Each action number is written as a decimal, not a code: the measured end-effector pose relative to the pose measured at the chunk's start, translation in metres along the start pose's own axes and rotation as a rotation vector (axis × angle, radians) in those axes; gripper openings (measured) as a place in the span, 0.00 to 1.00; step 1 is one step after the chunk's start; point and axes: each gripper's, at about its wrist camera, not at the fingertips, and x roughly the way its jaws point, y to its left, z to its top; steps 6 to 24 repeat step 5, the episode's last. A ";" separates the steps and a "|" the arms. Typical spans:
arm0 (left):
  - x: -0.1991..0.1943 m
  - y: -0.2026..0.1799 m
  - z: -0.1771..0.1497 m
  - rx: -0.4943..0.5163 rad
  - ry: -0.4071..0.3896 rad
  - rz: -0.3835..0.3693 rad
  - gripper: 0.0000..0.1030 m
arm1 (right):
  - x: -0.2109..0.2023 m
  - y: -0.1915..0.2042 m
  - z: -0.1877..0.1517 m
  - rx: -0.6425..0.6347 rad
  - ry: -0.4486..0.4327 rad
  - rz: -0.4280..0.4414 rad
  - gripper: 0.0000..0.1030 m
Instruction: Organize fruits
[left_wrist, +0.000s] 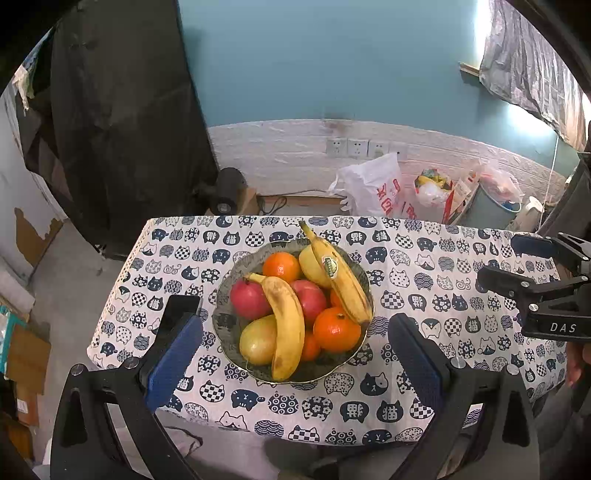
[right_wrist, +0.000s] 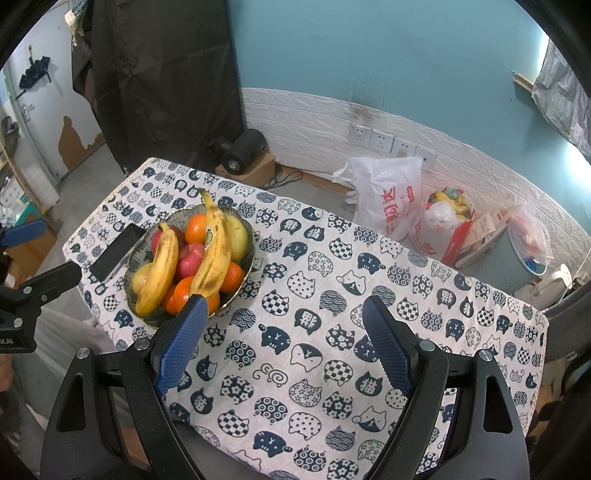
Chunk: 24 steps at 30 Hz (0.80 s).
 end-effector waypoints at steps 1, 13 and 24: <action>0.000 -0.001 0.000 0.001 -0.001 0.000 0.98 | 0.000 0.000 0.000 0.000 0.000 0.000 0.82; 0.000 -0.002 0.000 -0.002 0.006 0.002 0.98 | 0.000 0.000 0.000 0.000 0.000 0.000 0.82; 0.000 -0.002 0.000 -0.002 0.006 0.002 0.98 | 0.000 0.000 0.000 0.000 0.000 0.000 0.82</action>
